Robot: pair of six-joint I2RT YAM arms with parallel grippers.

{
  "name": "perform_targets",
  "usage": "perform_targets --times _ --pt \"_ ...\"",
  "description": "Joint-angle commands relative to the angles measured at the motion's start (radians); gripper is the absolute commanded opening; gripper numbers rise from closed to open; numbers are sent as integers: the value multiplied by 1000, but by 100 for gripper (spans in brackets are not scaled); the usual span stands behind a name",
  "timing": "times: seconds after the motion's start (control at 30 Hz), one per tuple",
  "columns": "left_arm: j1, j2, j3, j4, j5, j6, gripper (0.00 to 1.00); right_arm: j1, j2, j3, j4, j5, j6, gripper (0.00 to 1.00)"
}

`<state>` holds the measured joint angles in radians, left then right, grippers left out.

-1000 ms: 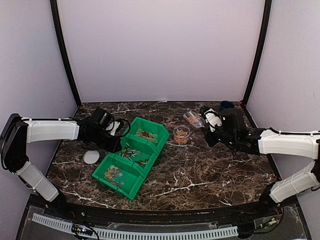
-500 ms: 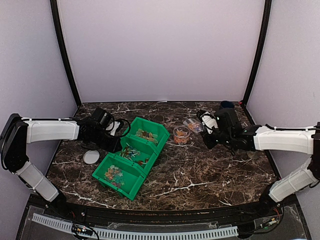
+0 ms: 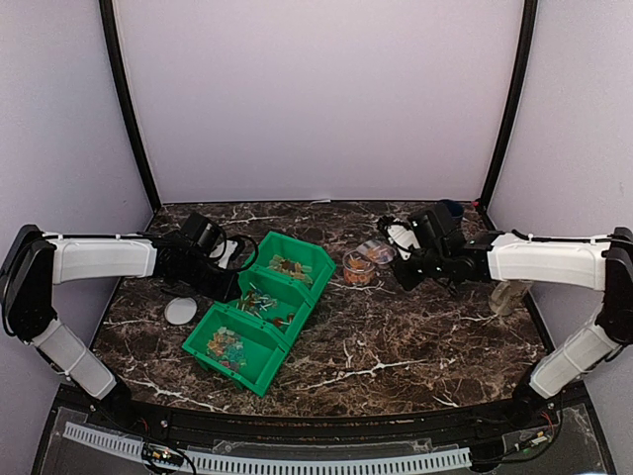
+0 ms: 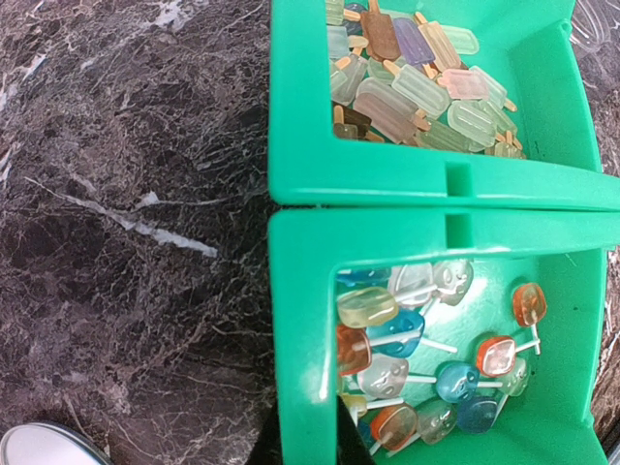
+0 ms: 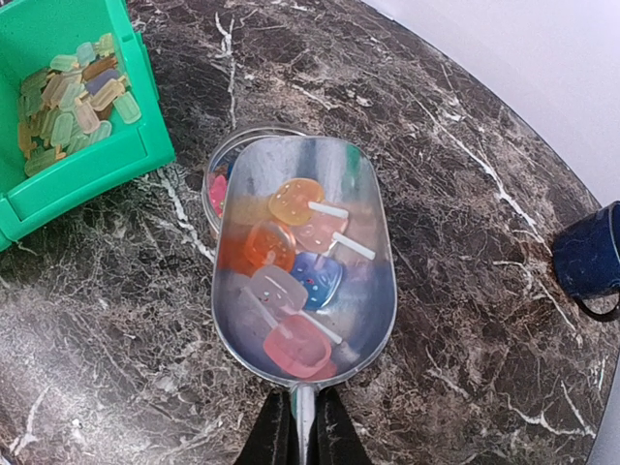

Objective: Pack the candies
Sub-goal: Place the fake candies in the packing bottle.

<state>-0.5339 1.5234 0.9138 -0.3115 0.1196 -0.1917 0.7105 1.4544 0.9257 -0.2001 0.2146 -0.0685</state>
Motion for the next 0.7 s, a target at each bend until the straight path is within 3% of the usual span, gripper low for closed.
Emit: perform_targets --times 0.0,0.67 --pt "5 -68 48 81 52 -24 0 -5 27 62 -63 -16 13 0" --pt "5 -67 47 84 55 -26 0 21 85 171 -236 19 10 0"
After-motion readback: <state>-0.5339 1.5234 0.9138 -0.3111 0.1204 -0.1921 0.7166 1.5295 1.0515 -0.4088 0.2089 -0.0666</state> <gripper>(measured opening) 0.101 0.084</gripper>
